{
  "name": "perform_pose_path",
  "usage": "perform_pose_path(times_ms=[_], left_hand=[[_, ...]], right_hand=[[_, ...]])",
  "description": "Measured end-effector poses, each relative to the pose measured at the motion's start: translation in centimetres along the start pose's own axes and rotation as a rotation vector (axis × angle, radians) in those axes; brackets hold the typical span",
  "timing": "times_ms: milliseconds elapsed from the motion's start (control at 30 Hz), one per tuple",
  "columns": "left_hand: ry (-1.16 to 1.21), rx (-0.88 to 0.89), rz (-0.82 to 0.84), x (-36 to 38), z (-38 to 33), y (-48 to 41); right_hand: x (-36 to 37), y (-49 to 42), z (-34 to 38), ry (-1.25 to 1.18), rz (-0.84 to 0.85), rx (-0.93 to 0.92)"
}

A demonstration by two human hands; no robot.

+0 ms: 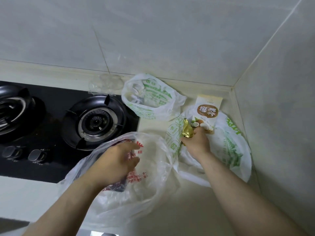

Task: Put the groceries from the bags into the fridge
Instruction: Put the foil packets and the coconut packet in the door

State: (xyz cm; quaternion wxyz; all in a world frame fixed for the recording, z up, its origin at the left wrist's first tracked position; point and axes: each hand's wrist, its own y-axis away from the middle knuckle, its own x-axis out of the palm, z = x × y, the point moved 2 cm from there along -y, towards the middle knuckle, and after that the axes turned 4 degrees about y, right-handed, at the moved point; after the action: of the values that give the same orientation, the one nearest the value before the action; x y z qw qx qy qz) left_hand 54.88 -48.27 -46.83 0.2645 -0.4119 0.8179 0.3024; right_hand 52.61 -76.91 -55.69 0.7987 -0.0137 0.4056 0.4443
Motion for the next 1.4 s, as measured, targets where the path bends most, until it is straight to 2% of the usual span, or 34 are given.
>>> perform_pose_path(times_ms=[133,333,433,667,867,1033,1200,1400], left_hand=[[0.125,0.038,-0.056,-1.4,0.6,1.3],[0.418,0.061,-0.131,-4.9,1.1,4.3],[0.550,0.122,-0.191,-7.8,1.7,6.9],[0.624,0.153,-0.372,-14.3,5.8,15.2],[0.658,0.015,-0.704,-19.4,11.0,25.5],[0.620,-0.123,-0.999,-20.0,12.7,35.2],[0.584,-0.252,-1.265,-18.0,10.5,43.5],[0.447,-0.438,-1.542,-12.7,6.0,50.5]], right_hand=[[-2.0,3.3,2.5,-0.192,-0.041,-0.104],[0.2,13.2,10.1,-0.331,0.351,-0.296],[2.1,17.6,14.1,-0.328,0.438,-0.364],[6.1,26.0,22.5,-0.298,0.569,-0.550],[13.4,33.6,28.7,-0.364,0.776,-0.703],[17.8,40.5,32.0,-0.273,1.074,-0.864],[19.1,47.3,32.7,-0.194,1.351,-0.995],[17.2,54.1,31.1,-0.047,1.643,-1.176]])
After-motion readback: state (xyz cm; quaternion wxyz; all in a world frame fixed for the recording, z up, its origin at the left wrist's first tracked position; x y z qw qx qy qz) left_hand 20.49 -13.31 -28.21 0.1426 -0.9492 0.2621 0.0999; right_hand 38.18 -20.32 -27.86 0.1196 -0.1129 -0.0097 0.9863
